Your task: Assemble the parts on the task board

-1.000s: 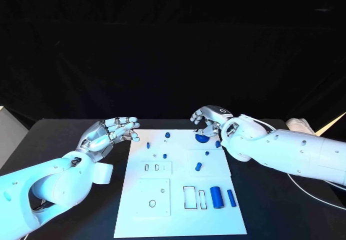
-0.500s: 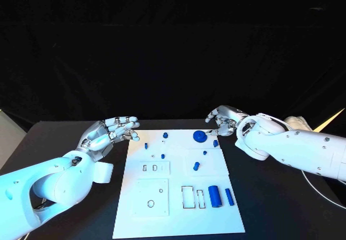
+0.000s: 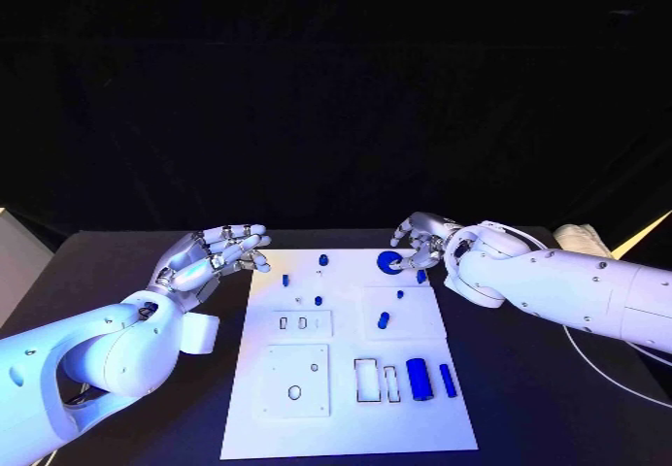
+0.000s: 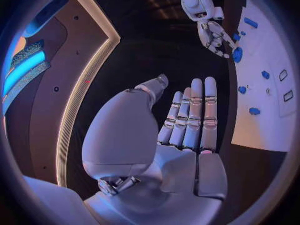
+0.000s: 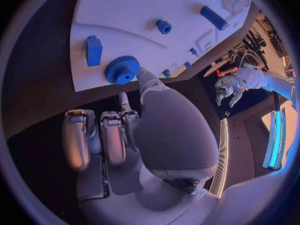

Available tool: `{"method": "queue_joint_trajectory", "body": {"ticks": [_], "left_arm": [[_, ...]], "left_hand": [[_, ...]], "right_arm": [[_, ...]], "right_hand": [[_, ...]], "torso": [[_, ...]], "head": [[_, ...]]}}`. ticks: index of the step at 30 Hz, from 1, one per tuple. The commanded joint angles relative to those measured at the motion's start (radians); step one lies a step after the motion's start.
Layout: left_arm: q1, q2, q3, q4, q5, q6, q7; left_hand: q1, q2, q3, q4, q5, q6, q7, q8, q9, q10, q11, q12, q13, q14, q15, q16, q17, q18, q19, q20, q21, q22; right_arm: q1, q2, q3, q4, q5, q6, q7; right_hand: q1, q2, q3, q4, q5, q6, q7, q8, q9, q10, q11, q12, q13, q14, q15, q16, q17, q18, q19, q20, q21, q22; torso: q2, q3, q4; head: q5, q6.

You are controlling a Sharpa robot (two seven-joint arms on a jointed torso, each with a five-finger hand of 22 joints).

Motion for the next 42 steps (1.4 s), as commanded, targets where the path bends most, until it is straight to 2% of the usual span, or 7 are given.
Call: {"method": "queue_joint_trajectory", "body": {"ticks": [1,14,23,27,42], "left_arm": [[0.001,0.003,0.001,0.002,-0.004,0.021,0.005],[0.001,0.004,0.001,0.002,-0.004,0.022,0.002],[0.001,0.003,0.001,0.002,-0.004,0.017,0.000],[0.001,0.003,0.001,0.003,-0.004,0.017,-0.001],[0.001,0.002,0.001,0.003,-0.004,0.018,-0.002]], "left_hand": [[-0.003,0.003,0.003,-0.002,0.000,0.007,0.008,-0.005,0.000,0.001,0.002,-0.006,0.001,-0.007,-0.003,0.004,0.001,0.009,-0.008,0.002,0.004,0.001],[-0.003,0.003,0.003,-0.002,0.000,0.007,0.008,-0.005,0.000,0.001,0.002,-0.006,0.001,-0.007,-0.003,0.004,0.001,0.009,-0.008,0.002,0.004,0.001],[-0.004,0.003,0.006,-0.004,0.000,0.006,0.009,-0.005,0.000,0.001,0.002,-0.006,0.001,-0.008,-0.002,0.006,0.001,0.009,-0.011,0.002,0.008,0.004],[-0.004,0.003,0.006,-0.004,0.000,0.006,0.009,-0.005,0.000,0.001,0.002,-0.006,0.001,-0.008,-0.002,0.006,0.001,0.009,-0.011,0.002,0.008,0.004],[-0.005,0.004,0.008,-0.005,0.000,0.006,0.010,-0.006,-0.001,0.001,0.003,-0.007,0.001,-0.009,-0.002,0.007,0.001,0.009,-0.012,0.002,0.010,0.005]], "right_arm": [[-0.004,0.010,0.000,-0.014,-0.001,0.030,-0.013],[-0.012,0.036,-0.001,-0.045,-0.011,0.035,-0.020],[-0.013,0.037,-0.002,-0.054,-0.006,0.040,-0.019],[-0.014,0.040,-0.003,-0.059,-0.003,0.045,-0.019],[-0.020,0.050,-0.005,-0.066,-0.001,0.049,-0.021]], "right_hand": [[0.009,0.003,0.001,0.007,0.005,-0.006,-0.002,0.007,0.001,0.016,0.002,0.006,0.145,0.096,0.008,0.004,0.217,-0.019,0.054,0.008,0.007,0.172],[0.017,0.016,0.017,0.005,0.015,0.002,-0.003,0.016,0.004,0.018,0.002,0.009,0.151,0.097,0.009,0.007,0.223,-0.021,0.057,0.010,0.013,0.180],[0.013,0.031,0.053,0.007,0.055,0.021,-0.006,0.031,0.005,0.022,-0.001,0.013,0.159,0.097,0.007,0.008,0.225,-0.022,0.059,0.009,0.017,0.186],[0.010,0.038,0.063,0.007,0.059,0.026,-0.007,0.032,0.004,0.022,-0.002,0.013,0.160,0.098,0.007,0.008,0.227,-0.023,0.060,0.009,0.019,0.188],[0.008,0.036,0.067,0.006,0.058,0.029,-0.007,0.033,0.004,0.024,-0.002,0.014,0.162,0.098,0.006,0.009,0.228,-0.023,0.061,0.009,0.020,0.189]], "torso": [[0.001,0.0010,0.0008],[-0.001,0.0012,0.0001],[0.000,0.0013,-0.0009],[0.001,0.0015,-0.0008],[0.001,0.0015,-0.0006]], "head": [[-0.001,-0.002],[0.001,-0.007],[0.001,-0.007],[0.001,-0.007],[0.001,-0.011]]}}
